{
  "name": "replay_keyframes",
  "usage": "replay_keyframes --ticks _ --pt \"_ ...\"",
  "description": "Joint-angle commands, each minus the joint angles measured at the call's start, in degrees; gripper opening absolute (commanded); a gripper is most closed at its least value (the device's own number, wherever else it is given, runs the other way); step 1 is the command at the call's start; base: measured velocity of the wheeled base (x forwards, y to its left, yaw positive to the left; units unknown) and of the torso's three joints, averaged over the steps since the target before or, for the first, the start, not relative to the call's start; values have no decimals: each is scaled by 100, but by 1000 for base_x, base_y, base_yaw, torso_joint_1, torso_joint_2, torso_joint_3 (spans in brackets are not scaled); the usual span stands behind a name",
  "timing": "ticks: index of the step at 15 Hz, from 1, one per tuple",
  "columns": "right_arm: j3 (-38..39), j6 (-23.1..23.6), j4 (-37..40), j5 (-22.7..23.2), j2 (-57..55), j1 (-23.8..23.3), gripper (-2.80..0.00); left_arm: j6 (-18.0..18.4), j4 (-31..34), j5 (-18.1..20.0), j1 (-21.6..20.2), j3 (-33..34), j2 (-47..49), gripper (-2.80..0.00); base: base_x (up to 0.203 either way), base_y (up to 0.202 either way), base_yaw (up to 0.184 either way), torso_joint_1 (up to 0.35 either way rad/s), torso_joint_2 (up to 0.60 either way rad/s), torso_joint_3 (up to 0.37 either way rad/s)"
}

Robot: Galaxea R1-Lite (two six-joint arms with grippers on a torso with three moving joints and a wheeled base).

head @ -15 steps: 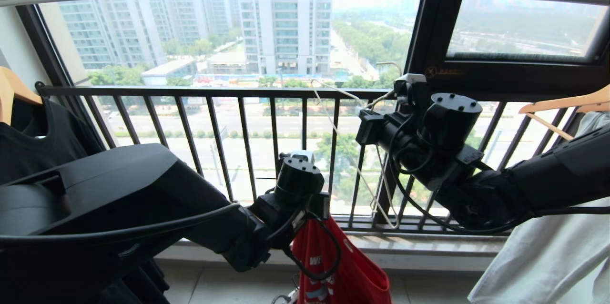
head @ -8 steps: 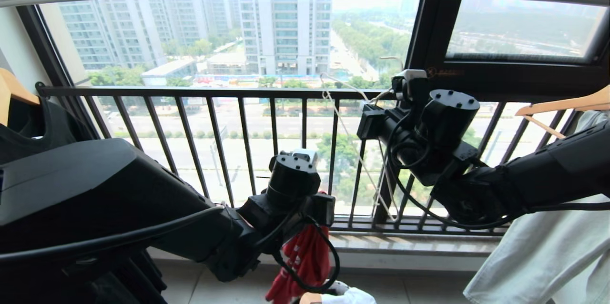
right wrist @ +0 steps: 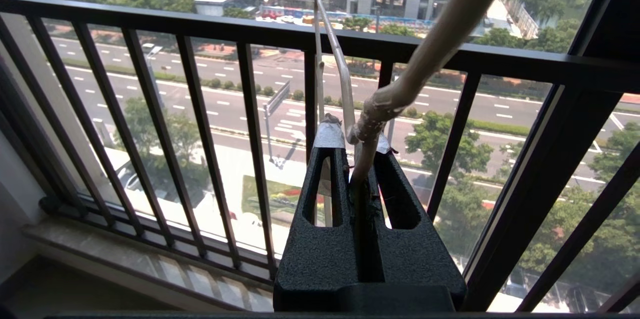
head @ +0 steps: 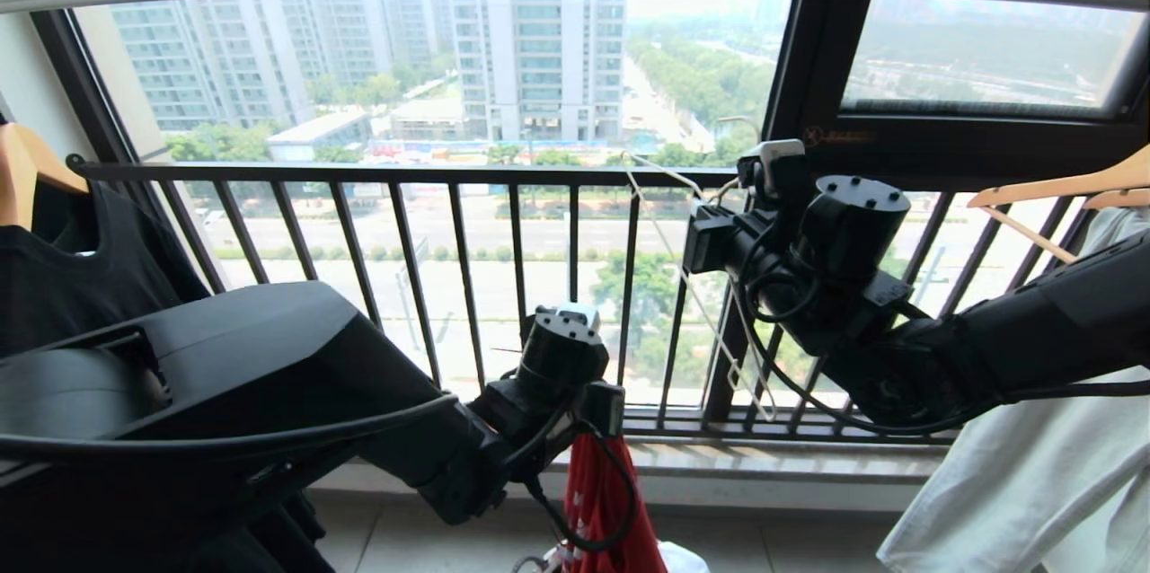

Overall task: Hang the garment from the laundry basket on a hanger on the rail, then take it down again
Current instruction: Put clothes in the basket

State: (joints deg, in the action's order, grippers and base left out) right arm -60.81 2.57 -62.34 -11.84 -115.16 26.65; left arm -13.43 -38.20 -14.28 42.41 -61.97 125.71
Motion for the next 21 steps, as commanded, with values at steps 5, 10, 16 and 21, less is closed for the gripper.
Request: replay_keyframes --ticks 5,10,16,21 --pt "-10 132 -32 1 3 -98 -280 980 -548 -140 -355 44 960 -280 0 0 0 0 0 0" --pt "-1 218 -41 6 -15 -107 -280 1044 -557 -179 -348 71 1044 0 0 0 0 0 0 0" --pt "-19 218 -32 6 -28 -134 -280 1108 -508 -163 -294 358 458 0 0 0 0 0 0 0" --pt "-14 218 -41 6 -125 -134 -280 1421 -494 -154 -216 680 28 -280 0 0 0 0 0 0"
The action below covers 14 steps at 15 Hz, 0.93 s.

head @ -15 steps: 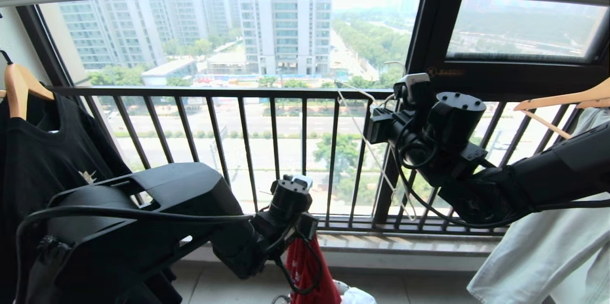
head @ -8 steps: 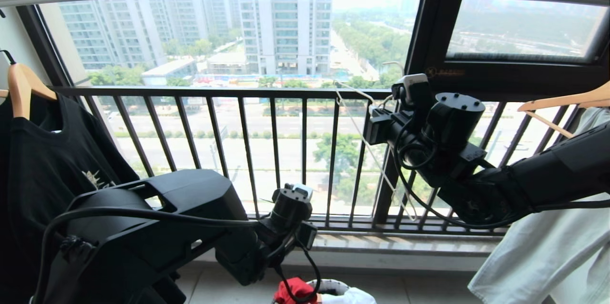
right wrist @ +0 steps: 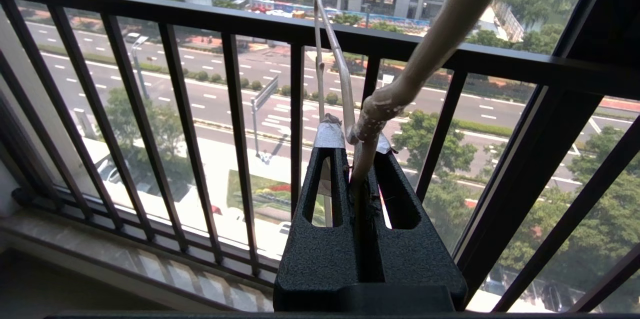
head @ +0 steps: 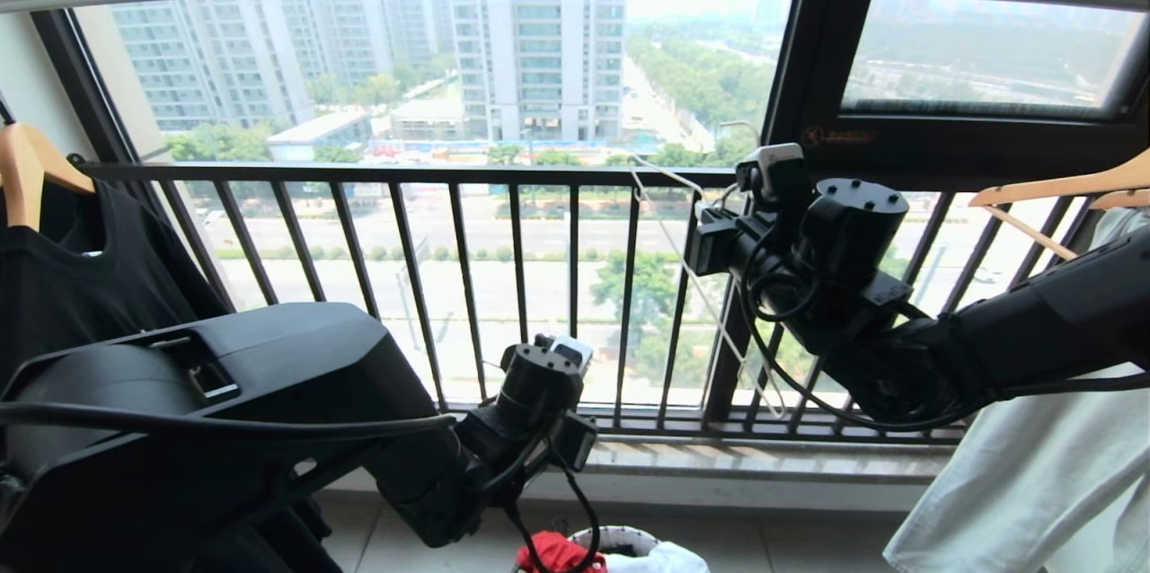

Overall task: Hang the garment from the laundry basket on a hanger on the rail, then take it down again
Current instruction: Hang the clothes rack on the clothesline

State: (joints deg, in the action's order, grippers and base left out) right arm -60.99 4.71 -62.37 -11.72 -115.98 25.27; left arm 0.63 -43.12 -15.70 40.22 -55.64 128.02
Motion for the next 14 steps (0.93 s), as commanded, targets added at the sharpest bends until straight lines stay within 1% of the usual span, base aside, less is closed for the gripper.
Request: replay_keyframes --ticks 1,5,7,8,11,13,14 --pt "15 4 -45 0 -70 4 -280 35 55 -12 7 67 -305 -280 0 0 0 0 0 0" --pt "179 10 -83 3 -104 6 -280 135 642 17 60 182 -1295 -280 0 0 0 0 0 0" --pt "391 259 -89 19 -30 39 -280 132 996 27 8 158 -1783 -280 0 0 0 0 0 0" --pt "451 311 -113 20 -30 88 -280 129 1167 54 -42 142 -1983 -280 0 0 0 0 0 0" --pt "732 327 -363 -90 159 147 -280 52 1261 201 -113 116 -2363 -280 0 0 0 0 0 0" --pt "1049 337 -432 -169 463 260 -280 34 1263 210 -321 28 -2448 -280 0 0 0 0 0 0" --pt "1295 339 -459 -233 565 313 -280 19 1258 208 -344 8 -2521 -280 0 0 0 0 0 0"
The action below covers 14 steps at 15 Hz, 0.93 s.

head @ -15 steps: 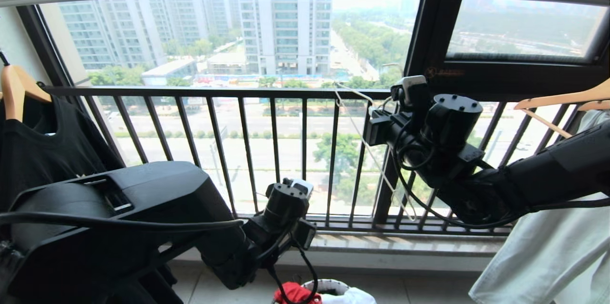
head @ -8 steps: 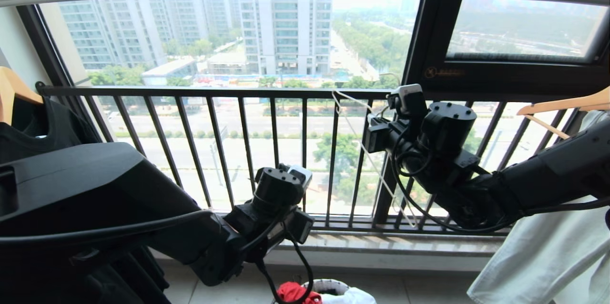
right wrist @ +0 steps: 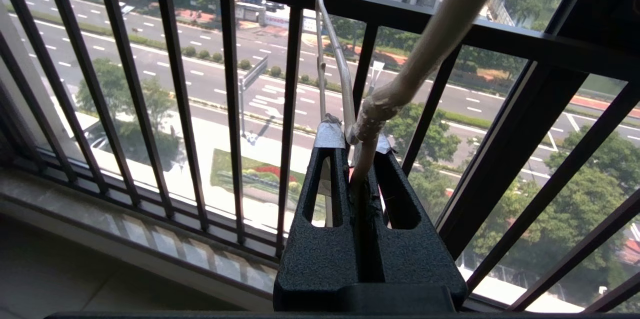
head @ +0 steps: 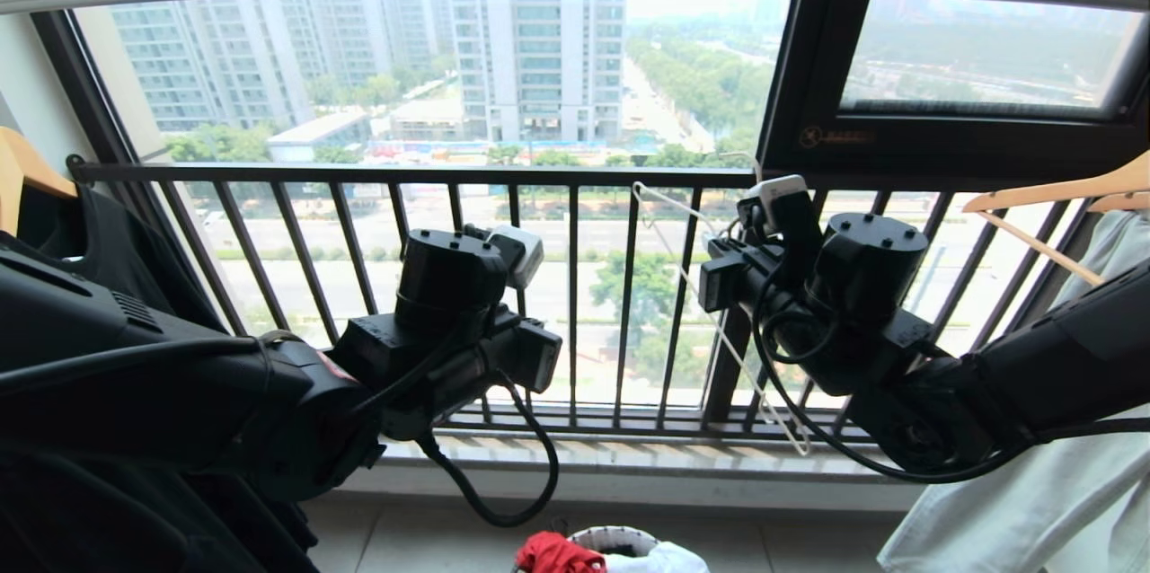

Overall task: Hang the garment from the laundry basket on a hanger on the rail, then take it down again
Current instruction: Hang the clothes rack on the clothesline

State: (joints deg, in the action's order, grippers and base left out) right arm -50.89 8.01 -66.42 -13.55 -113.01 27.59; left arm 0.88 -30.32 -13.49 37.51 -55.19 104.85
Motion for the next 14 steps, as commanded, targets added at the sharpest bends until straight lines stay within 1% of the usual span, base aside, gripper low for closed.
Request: replay_keyframes --ticks 1,3,6,9,12,14 --pt "519 8 -71 -119 483 105 -280 -8 3 -13 -108 -23 -314 -280 0 0 0 0 0 0" --pt "926 12 -57 -196 1024 110 -280 -4 10 -6 -170 -24 -519 -280 0 0 0 0 0 0" --pt "1355 71 169 -545 1906 74 -280 -6 39 -10 -205 12 -1049 -280 0 0 0 0 0 0" --pt "1379 154 1133 -775 2911 36 -280 12 432 -21 -209 65 -1460 -280 0 0 0 0 0 0" --pt "1351 242 1908 -1129 3629 14 -280 30 494 -20 -201 106 -1685 -280 0 0 0 0 0 0" --pt "1158 436 2349 -1176 3903 31 -280 66 520 -13 -173 197 -1934 -280 0 0 0 0 0 0"
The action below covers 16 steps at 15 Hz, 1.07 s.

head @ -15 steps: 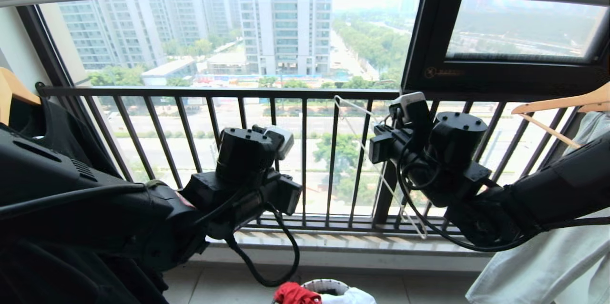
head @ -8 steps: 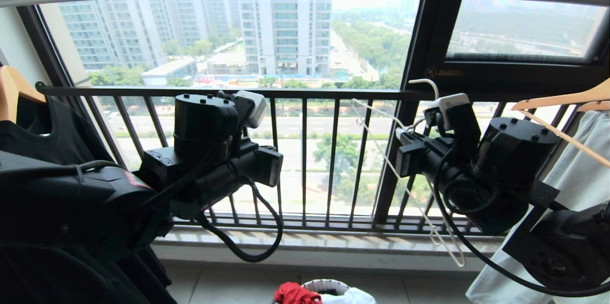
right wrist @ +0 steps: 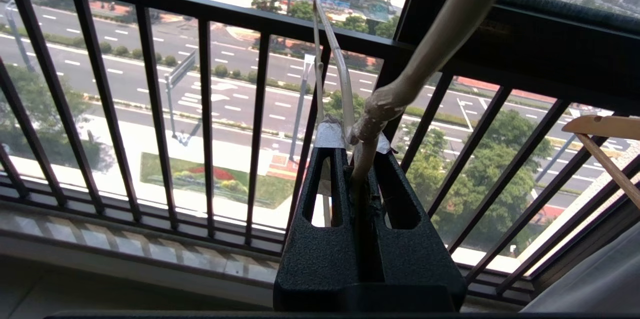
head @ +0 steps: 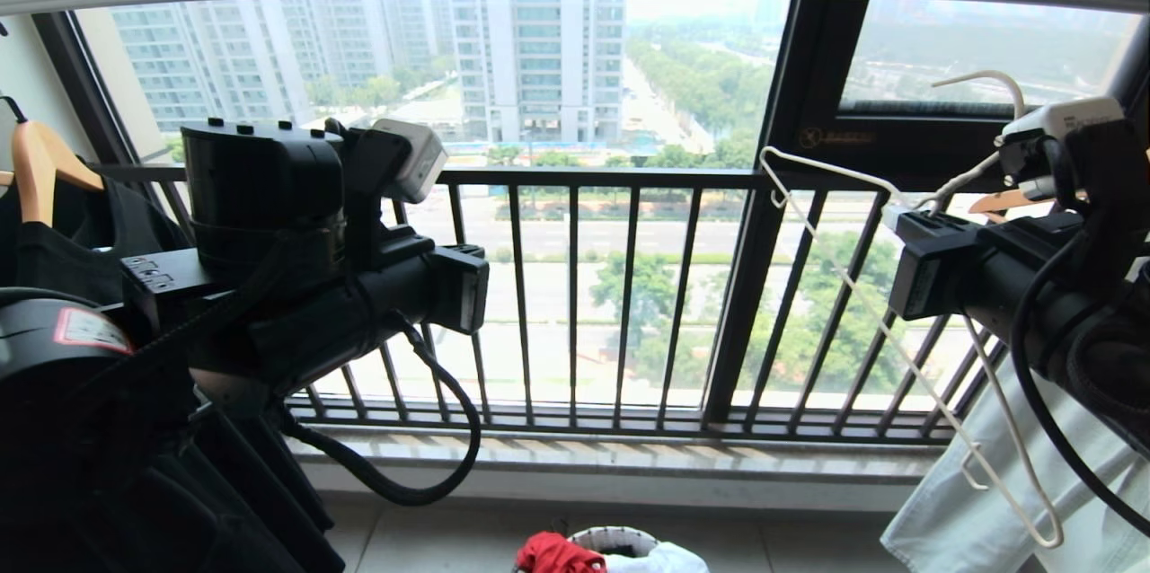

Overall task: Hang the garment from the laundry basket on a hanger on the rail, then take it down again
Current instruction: Hang the clothes rack on the clothesline

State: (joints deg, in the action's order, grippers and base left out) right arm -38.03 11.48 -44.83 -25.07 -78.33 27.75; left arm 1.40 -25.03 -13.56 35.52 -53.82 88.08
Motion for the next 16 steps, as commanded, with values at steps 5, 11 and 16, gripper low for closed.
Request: replay_keyframes --ticks 5,11,16 --pt "-719 153 746 -461 634 12 -280 45 288 -16 165 101 -590 -280 0 0 0 0 0 0" --pt "-1180 239 992 -801 314 -259 -280 177 260 -16 140 142 -877 -280 0 0 0 0 0 0" --pt "-1356 236 959 -793 148 -981 -280 177 270 -16 139 144 -1065 -280 0 0 0 0 0 0"
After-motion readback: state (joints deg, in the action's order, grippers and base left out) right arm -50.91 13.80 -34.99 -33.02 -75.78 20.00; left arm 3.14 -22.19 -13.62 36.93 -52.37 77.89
